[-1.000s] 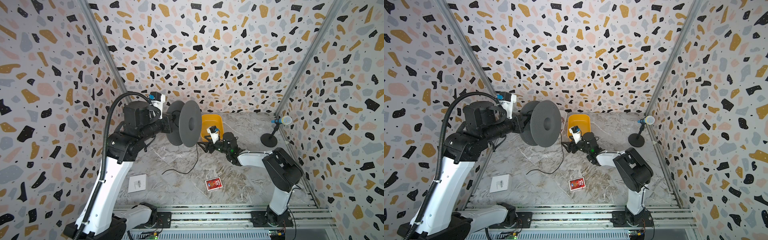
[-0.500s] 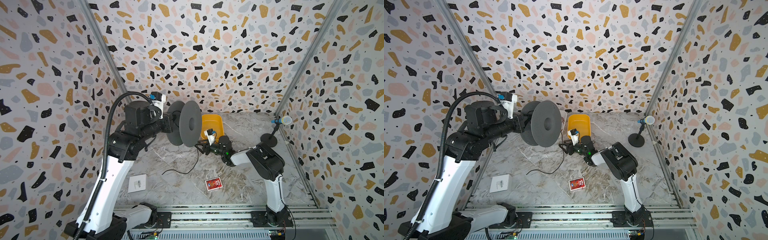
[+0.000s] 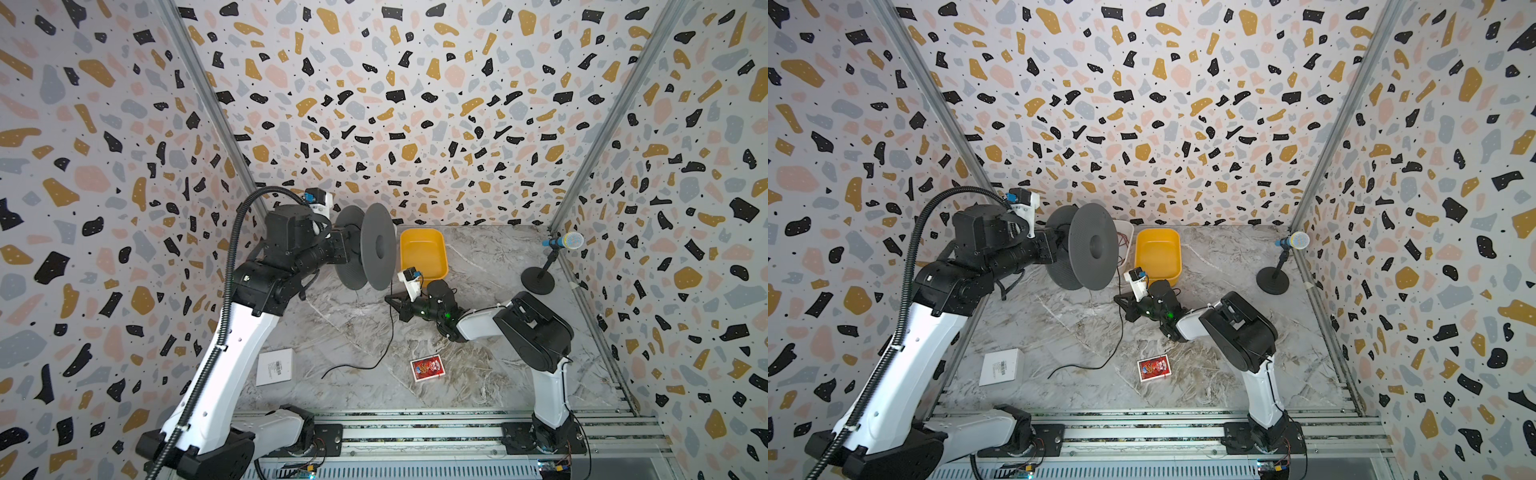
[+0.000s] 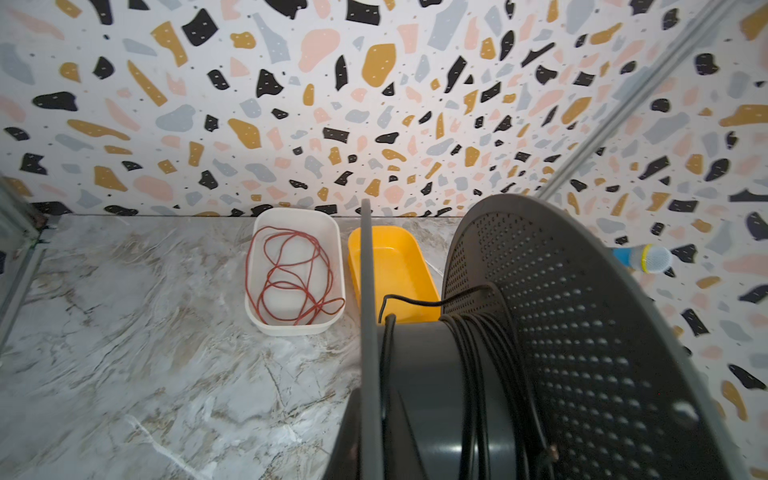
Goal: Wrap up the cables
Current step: 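Pull the cable down and under the spool toward the robot with the right gripper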
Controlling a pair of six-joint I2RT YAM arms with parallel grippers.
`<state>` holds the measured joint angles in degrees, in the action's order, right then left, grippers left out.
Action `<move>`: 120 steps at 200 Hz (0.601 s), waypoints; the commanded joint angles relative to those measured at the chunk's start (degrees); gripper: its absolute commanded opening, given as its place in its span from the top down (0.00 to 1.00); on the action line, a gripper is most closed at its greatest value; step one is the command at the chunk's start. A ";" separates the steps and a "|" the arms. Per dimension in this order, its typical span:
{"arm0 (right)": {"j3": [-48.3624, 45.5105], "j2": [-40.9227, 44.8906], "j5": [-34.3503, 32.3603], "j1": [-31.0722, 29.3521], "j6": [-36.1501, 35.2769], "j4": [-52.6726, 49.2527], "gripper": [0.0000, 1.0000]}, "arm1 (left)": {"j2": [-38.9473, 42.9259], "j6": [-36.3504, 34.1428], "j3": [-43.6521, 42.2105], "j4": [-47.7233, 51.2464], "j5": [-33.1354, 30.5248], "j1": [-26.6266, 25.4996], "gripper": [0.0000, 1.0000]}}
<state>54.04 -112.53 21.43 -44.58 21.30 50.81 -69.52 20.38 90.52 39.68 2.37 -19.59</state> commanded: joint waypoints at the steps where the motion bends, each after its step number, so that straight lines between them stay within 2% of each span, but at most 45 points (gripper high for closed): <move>1: -0.75 6.44 -7.10 -2.18 -8.61 -6.98 1.00 | -0.08 3.37 -2.08 -11.15 -8.57 0.36 1.00; 18: 0.01 8.22 -8.53 -3.83 -12.62 -11.61 1.00 | -0.94 4.18 -3.85 -13.82 -12.02 0.35 1.00; 68: 5.70 12.06 -18.90 -11.08 -24.39 -23.20 1.00 | -2.56 3.65 -8.91 -20.39 -24.50 0.39 1.00; 120: 12.31 15.27 -31.79 -18.91 -33.21 -32.01 1.00 | -6.06 1.04 -10.41 -18.83 -28.89 0.38 1.00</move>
<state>62.17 -101.75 -2.17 -60.90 -5.54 24.64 -75.77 22.85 80.73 26.92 -22.06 -19.51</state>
